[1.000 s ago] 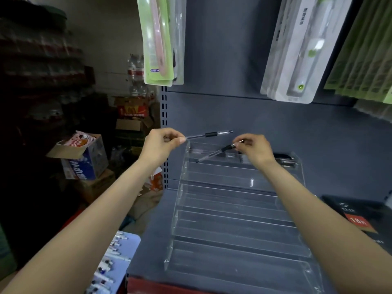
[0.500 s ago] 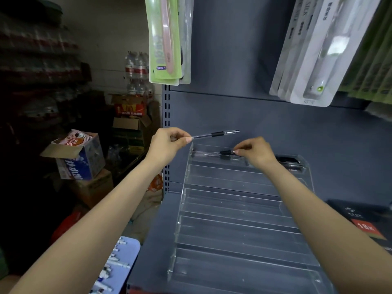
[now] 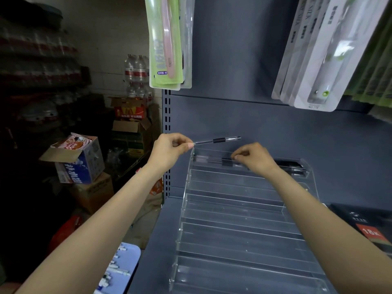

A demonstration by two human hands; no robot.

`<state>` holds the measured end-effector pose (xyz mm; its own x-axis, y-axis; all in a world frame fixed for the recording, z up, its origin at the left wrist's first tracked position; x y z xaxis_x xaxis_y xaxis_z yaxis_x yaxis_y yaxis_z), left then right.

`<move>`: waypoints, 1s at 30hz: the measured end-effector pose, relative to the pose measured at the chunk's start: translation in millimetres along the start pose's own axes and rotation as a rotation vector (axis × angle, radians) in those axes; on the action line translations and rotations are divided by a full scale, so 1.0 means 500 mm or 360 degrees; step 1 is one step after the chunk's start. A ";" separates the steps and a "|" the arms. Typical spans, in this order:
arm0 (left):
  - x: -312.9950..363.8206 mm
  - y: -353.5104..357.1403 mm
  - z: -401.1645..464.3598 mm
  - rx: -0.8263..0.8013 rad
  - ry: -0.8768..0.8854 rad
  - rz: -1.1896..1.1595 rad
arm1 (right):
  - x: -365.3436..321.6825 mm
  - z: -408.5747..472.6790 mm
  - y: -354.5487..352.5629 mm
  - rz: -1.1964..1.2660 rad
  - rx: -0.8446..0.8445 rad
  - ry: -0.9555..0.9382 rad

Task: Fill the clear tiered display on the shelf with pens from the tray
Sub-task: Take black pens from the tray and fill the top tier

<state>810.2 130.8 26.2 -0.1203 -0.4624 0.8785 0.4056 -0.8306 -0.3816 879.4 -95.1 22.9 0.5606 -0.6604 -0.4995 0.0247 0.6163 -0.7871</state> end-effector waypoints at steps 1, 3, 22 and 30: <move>0.001 -0.002 0.002 0.0002 0.0005 0.0007 | 0.001 -0.001 -0.002 0.0102 0.0082 -0.0015; 0.002 -0.004 0.003 -0.0006 0.0011 0.0028 | -0.002 -0.009 -0.012 0.0491 0.0327 -0.0022; -0.039 0.033 0.014 -0.0184 -0.0300 0.0397 | 0.009 -0.018 -0.028 0.0371 0.0254 -0.0003; -0.043 0.038 0.005 -0.0169 -0.0279 0.0298 | -0.011 -0.008 -0.009 0.0131 -0.0050 -0.0035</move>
<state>822.7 125.5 0.7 0.1099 -0.5577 0.8227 0.3077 -0.7680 -0.5617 872.9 -96.2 27.7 0.5779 -0.5983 -0.5550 -0.0481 0.6539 -0.7550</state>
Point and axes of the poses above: each hand's wrist, its own z-axis towards the middle knuckle, its own y-axis out of the palm, x = y × z, the point moved 2 cm from there along z, towards the middle knuckle, and after that the axes turned 11 degrees about -y, right-handed, at the moved point
